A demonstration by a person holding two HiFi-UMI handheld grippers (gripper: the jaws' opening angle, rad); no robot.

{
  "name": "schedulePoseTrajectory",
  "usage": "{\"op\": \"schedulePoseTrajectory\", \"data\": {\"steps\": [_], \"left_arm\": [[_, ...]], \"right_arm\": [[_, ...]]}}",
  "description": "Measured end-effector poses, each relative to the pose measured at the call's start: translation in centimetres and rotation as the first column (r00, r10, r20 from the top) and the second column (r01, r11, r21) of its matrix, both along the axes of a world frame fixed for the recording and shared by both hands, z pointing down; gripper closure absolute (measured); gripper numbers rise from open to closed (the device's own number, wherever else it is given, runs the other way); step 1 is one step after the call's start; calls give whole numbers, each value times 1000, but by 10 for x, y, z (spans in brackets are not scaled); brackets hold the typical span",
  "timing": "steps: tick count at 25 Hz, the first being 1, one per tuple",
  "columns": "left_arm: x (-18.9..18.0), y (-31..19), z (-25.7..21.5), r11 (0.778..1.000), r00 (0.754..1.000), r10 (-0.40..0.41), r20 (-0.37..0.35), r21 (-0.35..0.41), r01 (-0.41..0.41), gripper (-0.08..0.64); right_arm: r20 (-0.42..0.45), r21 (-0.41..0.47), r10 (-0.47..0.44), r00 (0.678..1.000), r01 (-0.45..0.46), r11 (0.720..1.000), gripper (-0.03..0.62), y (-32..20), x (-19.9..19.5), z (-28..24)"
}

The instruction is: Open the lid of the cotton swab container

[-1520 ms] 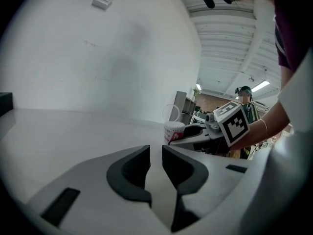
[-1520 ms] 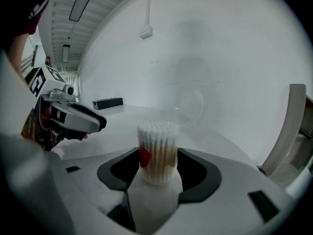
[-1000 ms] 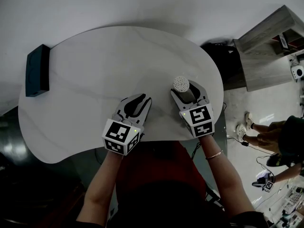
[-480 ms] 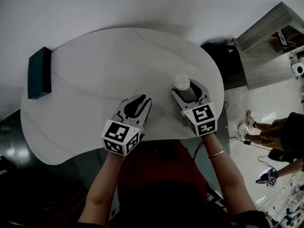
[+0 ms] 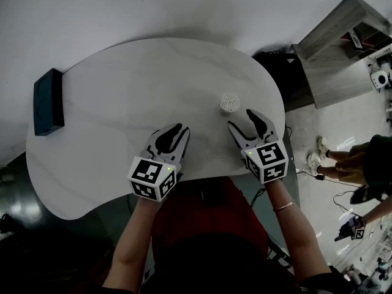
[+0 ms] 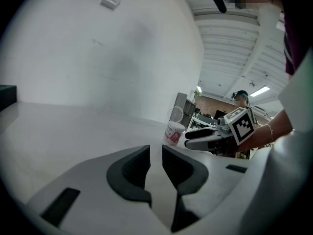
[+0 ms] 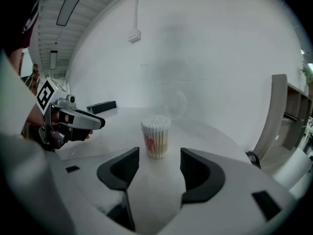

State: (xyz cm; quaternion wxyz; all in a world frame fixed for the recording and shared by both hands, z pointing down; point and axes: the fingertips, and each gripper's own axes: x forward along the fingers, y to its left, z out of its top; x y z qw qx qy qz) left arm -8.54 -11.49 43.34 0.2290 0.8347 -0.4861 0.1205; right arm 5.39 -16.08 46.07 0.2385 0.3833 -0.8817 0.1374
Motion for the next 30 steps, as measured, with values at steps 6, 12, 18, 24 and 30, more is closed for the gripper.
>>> {"op": "schedulePoseTrajectory", "data": {"steps": [6,12,18,24,30], "left_arm": [[-3,5,3,999,999,39,8,-3,-39,466],[1,12,-3,995,996,94,7,19,-94,466],[4,21,-9,987,988,154,3,36,-154,468],[2,29,-19,977,980,199,29,70,-201,515],[10,39,-26,964,968,248,36,91,-250,528]], "right_arm": [[95,12,70,993,-72,997,337,23,-6,-26],[131,14,106,986,-109,994,375,51,-17,-35],[175,22,207,963,-214,977,465,75,-16,-44],[185,51,310,933,-324,945,548,97,-5,-55],[215,67,390,895,-412,909,568,119,5,-63]]}}
